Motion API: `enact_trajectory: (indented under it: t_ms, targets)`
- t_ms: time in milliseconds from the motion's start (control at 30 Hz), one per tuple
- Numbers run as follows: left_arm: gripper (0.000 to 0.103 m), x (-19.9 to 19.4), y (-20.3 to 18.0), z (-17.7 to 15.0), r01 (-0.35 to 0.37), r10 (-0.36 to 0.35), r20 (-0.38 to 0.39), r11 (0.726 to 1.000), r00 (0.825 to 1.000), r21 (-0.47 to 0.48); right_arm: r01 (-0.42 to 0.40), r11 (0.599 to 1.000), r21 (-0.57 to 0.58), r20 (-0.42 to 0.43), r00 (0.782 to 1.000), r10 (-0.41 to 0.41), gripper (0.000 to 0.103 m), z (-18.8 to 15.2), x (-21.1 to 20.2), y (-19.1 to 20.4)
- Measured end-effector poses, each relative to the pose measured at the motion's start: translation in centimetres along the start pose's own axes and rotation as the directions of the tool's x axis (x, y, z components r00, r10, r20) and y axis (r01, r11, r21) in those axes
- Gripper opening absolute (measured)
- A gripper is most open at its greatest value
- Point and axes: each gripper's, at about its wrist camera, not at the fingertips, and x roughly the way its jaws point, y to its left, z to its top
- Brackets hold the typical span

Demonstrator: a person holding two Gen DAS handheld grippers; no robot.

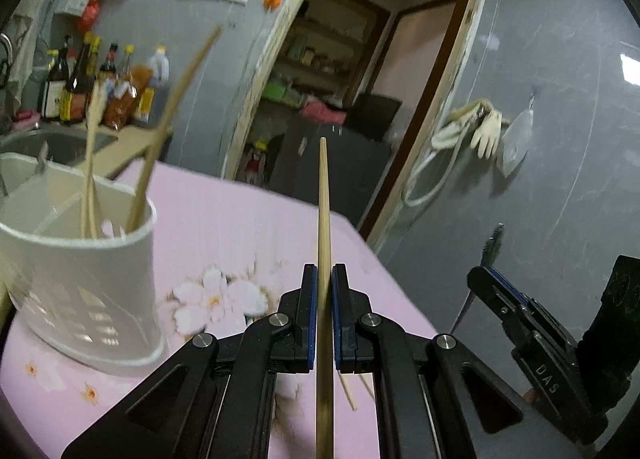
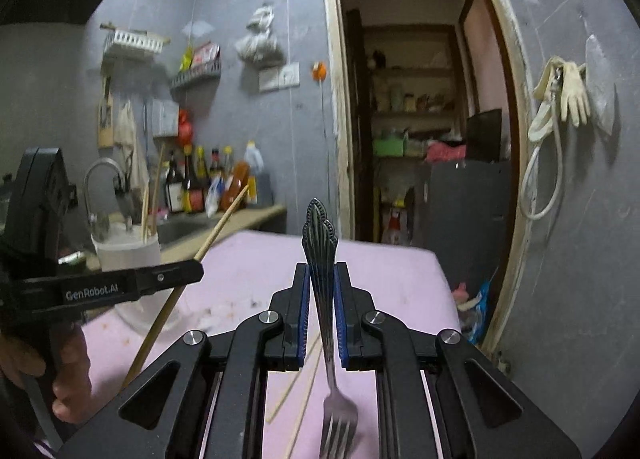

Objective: Organize utensils
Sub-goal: 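Lift chopstick and fork and carry both toward the white caddy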

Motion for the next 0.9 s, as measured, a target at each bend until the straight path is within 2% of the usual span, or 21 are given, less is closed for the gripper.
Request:
enact_trajectory:
  t_ms: [133,200,300,400,533,633,700,767,833,867,900]
  targets:
    - [0.005,-1.3,-0.2,1.1,-0.012,0.011,0.101,1.0,0.995,0.005,0.006,1.0,-0.001,0.071,0.997,-0.006,0.008,1.8,0.0,0.9]
    - [0.005,-2.0,-0.1,1.6,-0.02,0.019,0.149,1.0,0.989,0.004,0.002,1.0,0.004,0.092,0.996,-0.003,0.002,2.6,0.1,1.2]
    - [0.005,-2.8,0.0,2.5,-0.025,0.024,0.205,1.0,0.979,0.003,0.001,1.0,-0.001,0.137,0.991,-0.001,0.002,3.7,0.2,1.9]
    - [0.005,-3.3,0.6,3.3,-0.025,0.026,0.226,1.0,0.974,-0.007,-0.006,1.0,-0.019,0.148,0.989,0.009,0.002,4.2,0.6,2.7]
    - [0.005,-3.8,1.2,3.4,-0.032,0.035,0.222,0.999,0.975,-0.016,-0.05,0.999,0.008,0.105,0.993,0.048,0.001,3.5,1.1,2.2]
    - [0.005,-4.1,1.5,3.0,-0.035,0.038,0.199,0.999,0.979,-0.022,-0.08,0.995,0.06,-0.006,0.997,0.08,0.003,2.0,2.1,0.9]
    - [0.005,-4.2,1.9,2.5,-0.029,0.035,0.17,0.999,0.985,-0.037,-0.094,0.993,0.068,-0.119,0.988,0.101,0.006,0.7,3.2,0.2]
    - [0.005,-4.3,2.1,2.0,-0.03,0.036,0.145,0.998,0.989,-0.048,-0.111,0.993,0.03,-0.211,0.971,0.115,0.025,-0.6,4.0,-0.1]
    - [0.005,-4.5,2.4,1.6,-0.033,0.041,0.135,0.998,0.99,-0.059,-0.148,0.988,-0.043,-0.32,0.939,0.126,0.037,-1.9,5.1,0.2]
    - [0.005,-4.6,2.4,1.5,-0.035,0.043,0.131,0.997,0.99,-0.063,-0.168,0.983,-0.068,-0.355,0.925,0.134,0.04,-2.4,5.3,0.3]
    - [0.005,-4.7,2.5,1.4,-0.038,0.046,0.13,0.997,0.99,-0.067,-0.204,0.973,-0.109,-0.407,0.902,0.143,0.041,-3.0,5.8,0.5]
